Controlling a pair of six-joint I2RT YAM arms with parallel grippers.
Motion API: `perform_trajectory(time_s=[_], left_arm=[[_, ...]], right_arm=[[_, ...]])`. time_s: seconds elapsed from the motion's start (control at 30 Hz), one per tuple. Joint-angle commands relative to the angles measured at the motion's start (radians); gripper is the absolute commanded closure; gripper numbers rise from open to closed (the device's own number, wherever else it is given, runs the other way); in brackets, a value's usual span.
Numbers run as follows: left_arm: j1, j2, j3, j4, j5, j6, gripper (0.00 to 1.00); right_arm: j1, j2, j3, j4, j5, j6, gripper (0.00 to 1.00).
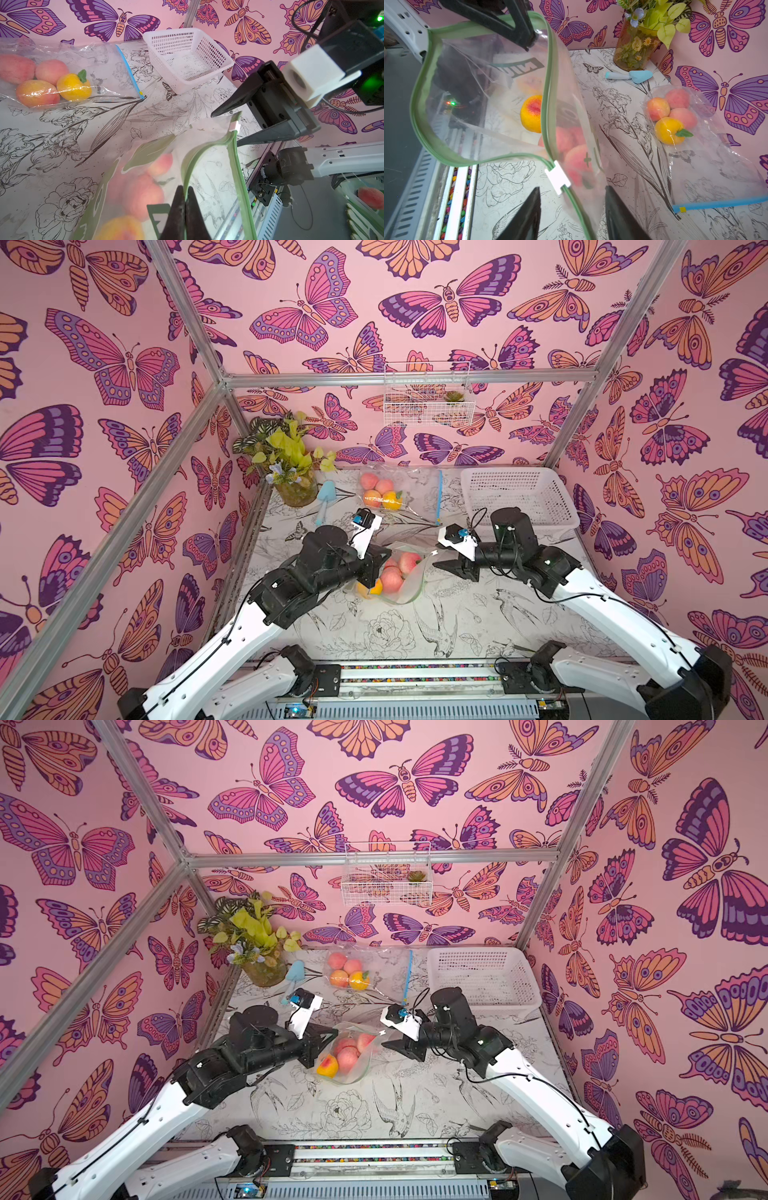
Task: Place the peach in a zip-top bag and seal the zipper
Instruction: Zip the zipper on the zipper food storage bag.
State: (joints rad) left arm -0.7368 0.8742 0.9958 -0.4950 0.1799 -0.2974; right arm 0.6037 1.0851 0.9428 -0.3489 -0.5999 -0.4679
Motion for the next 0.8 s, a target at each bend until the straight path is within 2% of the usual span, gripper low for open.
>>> perform_trajectory(time_s=[0.0,0.23,0.3,0.37,0.43,0.53,0.6,0.7,0.77], left_arm=[[0.008,-0.018,-0.011,0.019,-0.003,-0.008,1.00],[0.008,-0.014,-0.014,0.025,-0.020,-0.012,1.00],[0.007,-0.011,-0.014,0.029,-0.020,-0.013,1.00],[0.008,-0.007,-0.012,0.031,-0.020,-0.011,1.00],[0.007,-0.003,-0.007,0.031,-0.029,-0.004,1.00],[0.007,0.005,0.012,0.030,-0.048,0.029,0.78],[0.008,0.012,0.038,0.033,-0.056,0.068,0.57],[0.008,0.031,0.089,0.035,-0.050,0.155,0.42],[0.007,0.049,0.123,0.036,-0.035,0.216,0.37]], right_arm=[[-0.003,0.002,0.039,-0.052,-0.074,-0.018,0.58],[-0.003,0.005,0.041,-0.070,-0.100,-0.002,0.75],[-0.003,0.003,0.039,-0.074,-0.098,0.002,0.84],[-0.003,-0.003,0.043,-0.079,-0.092,0.008,0.99],[-0.002,-0.012,0.049,-0.085,-0.089,0.013,1.00],[-0.001,-0.022,0.060,-0.098,-0.085,0.026,1.00],[-0.001,-0.025,0.063,-0.102,-0.077,0.030,1.00],[-0.001,-0.026,0.068,-0.105,-0.062,0.033,1.00],[-0.001,-0.024,0.071,-0.107,-0.058,0.040,1.00]])
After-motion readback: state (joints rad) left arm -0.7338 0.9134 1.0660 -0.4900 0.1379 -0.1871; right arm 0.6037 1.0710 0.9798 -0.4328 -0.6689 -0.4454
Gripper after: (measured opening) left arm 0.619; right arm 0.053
